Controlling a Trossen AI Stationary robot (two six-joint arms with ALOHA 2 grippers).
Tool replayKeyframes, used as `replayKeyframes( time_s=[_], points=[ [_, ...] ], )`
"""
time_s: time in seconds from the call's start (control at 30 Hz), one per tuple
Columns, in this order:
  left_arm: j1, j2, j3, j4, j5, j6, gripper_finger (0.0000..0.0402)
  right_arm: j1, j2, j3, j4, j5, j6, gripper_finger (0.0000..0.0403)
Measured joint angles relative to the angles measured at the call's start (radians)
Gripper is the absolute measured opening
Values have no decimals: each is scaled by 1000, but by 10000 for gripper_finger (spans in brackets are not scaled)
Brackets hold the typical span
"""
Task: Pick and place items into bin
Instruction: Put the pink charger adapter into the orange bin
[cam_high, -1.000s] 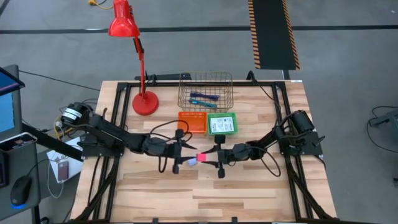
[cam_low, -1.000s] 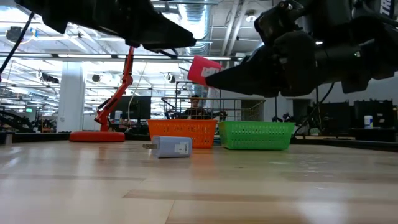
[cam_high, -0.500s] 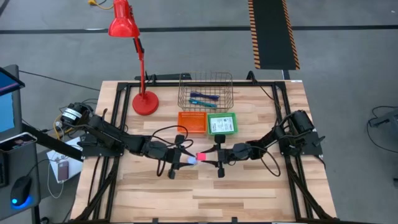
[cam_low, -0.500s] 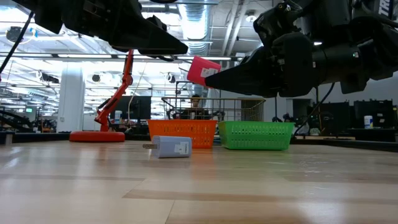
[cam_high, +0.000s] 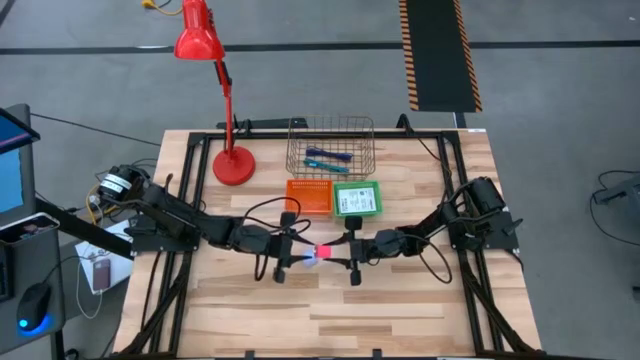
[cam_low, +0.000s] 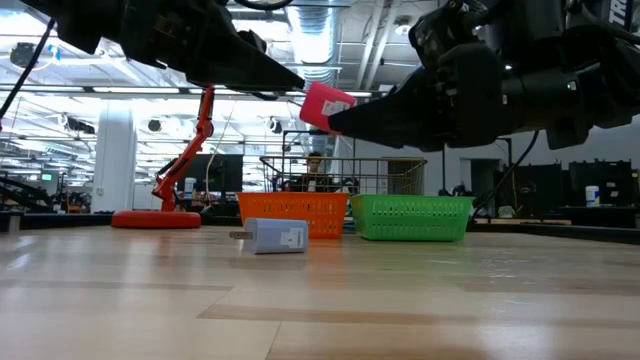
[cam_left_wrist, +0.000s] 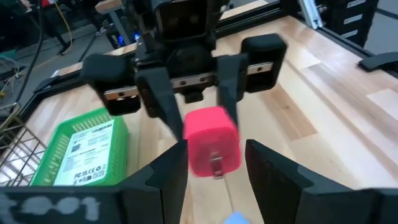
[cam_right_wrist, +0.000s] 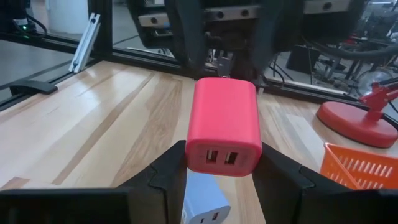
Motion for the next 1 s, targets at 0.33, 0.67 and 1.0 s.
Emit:
replayKeyframes(
  time_s=[0.33, 0.67, 1.0],
  points=[
    [36, 0, 0, -16, 32, -9, 151, 0, 0, 0, 7, -20, 0, 143],
    [51, 0, 0, -16, 102, -18, 151, 0, 0, 0, 15, -20, -15, 143],
    [50, 0, -1, -18, 93, -18, 107, 0, 0, 35, -12, -21, -27, 143]
  ],
)
